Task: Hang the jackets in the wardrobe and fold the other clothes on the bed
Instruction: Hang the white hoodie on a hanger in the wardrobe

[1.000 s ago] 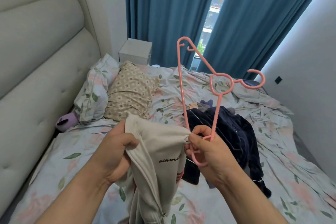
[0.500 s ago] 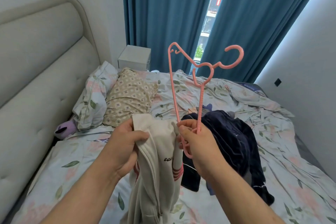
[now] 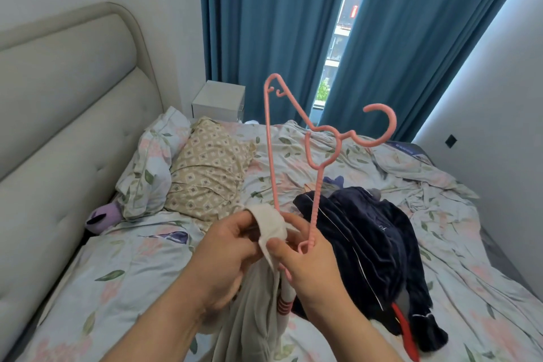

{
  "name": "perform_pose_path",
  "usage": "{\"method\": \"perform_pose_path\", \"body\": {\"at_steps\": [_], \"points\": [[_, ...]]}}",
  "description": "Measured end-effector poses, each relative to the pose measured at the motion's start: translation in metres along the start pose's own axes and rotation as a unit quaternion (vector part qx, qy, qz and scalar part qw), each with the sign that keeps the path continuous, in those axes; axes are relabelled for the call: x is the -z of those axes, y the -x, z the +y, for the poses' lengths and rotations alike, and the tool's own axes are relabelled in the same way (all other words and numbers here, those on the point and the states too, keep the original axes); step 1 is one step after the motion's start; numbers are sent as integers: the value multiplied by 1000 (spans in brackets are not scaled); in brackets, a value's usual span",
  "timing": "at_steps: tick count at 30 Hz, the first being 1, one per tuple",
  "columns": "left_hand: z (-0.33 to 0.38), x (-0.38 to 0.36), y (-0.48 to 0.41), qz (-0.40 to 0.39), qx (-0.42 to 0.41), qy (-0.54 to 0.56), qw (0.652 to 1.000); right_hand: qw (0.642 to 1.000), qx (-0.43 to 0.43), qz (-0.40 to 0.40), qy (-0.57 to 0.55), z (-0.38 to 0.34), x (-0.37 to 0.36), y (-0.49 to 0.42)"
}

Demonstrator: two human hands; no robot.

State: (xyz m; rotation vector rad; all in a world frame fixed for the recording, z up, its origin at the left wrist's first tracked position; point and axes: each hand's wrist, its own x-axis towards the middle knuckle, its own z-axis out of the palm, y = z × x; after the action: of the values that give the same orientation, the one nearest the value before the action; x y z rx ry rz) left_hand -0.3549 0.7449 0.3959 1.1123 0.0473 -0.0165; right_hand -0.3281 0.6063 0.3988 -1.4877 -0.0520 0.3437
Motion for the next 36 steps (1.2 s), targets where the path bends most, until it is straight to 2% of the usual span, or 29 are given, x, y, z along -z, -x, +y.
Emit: {"method": "perform_pose_path", "body": {"at_steps": [3,6,9,14,18,23,26,29,36], "points": [[-8,1,1,39,-54,-106,992,999,4,-32,7,1,8,-3],[-15,-6,3,90,-93,-150,980,999,-8,-37,-36,2,9,-3],[-24,-13,2,109,-92,-134,981,991,-41,-20,-124,2,8,-1],[-32,-12,-7,158,-60,-36,985,990,-36,-19,-135,-3,16,-5],[-7,-26,-28,144,-87,-14,986,992,-17,-14,-127,-25,23,-20],[45,-52,-63,89,-153,2,984,987,81,-61,-122,-76,37,-46],[64,-64,-84,88,-171,-27,981,987,110,-66,-101,-99,48,-58],[71,-65,-105,96,-164,-57,980,991,113,-24,-70,-109,66,-73],[40,-10,-178,199,-142,-126,961,994,60,85,-28,-69,106,-136]]}}
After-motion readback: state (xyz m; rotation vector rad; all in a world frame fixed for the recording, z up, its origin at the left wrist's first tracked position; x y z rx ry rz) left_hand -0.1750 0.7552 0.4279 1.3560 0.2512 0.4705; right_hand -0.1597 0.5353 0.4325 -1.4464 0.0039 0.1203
